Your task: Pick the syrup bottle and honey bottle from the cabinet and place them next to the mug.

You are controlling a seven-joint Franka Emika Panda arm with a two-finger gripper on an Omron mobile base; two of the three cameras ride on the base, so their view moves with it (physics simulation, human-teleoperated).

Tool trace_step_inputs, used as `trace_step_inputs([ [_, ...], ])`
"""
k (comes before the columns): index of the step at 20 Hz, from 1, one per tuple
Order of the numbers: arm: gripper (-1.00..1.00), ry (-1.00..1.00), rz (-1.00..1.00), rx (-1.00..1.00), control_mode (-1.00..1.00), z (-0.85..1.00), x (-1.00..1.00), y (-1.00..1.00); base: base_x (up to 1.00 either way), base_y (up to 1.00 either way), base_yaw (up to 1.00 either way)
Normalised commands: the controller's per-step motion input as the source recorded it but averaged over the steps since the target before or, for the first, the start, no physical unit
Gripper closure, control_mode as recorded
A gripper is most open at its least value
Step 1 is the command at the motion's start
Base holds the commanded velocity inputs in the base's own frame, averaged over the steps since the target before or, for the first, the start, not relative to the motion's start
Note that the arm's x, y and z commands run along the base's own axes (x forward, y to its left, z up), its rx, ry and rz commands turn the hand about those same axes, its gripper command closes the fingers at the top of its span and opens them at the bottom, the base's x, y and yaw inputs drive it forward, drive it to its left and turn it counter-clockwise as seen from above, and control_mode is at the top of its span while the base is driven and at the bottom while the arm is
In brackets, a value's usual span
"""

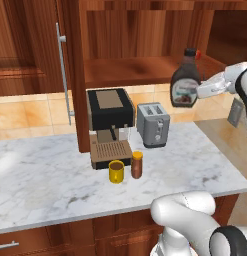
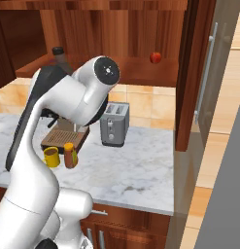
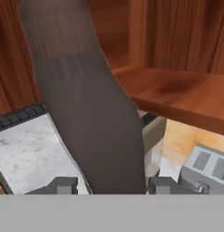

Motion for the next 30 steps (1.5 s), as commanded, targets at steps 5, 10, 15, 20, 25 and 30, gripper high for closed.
trace_step_inputs([
  [5,1.00,0.00,0.01,-0.08,-1.00,-0.68,-0.22,0.11,0.00,0.00,0.00],
  [10,1.00,0.00,0.01,-0.08,-1.00,-0.83,0.00,0.05,0.00,0.00,0.00],
  [15,1.00,0.00,0.01,-0.05,-1.00,-0.51,0.00,0.00,0.00,0.00,0.00],
  [20,1.00,0.00,0.03,-0.02,-1.00,-0.50,0.00,0.00,0.00,0.00,0.00],
  [25,1.00,0.00,0.05,0.00,-1.00,-0.35,0.08,0.00,0.00,0.00,0.00],
  [30,1.00,0.00,0.03,0.02,-1.00,-0.38,0.25,0.00,0.00,0.00,0.00],
])
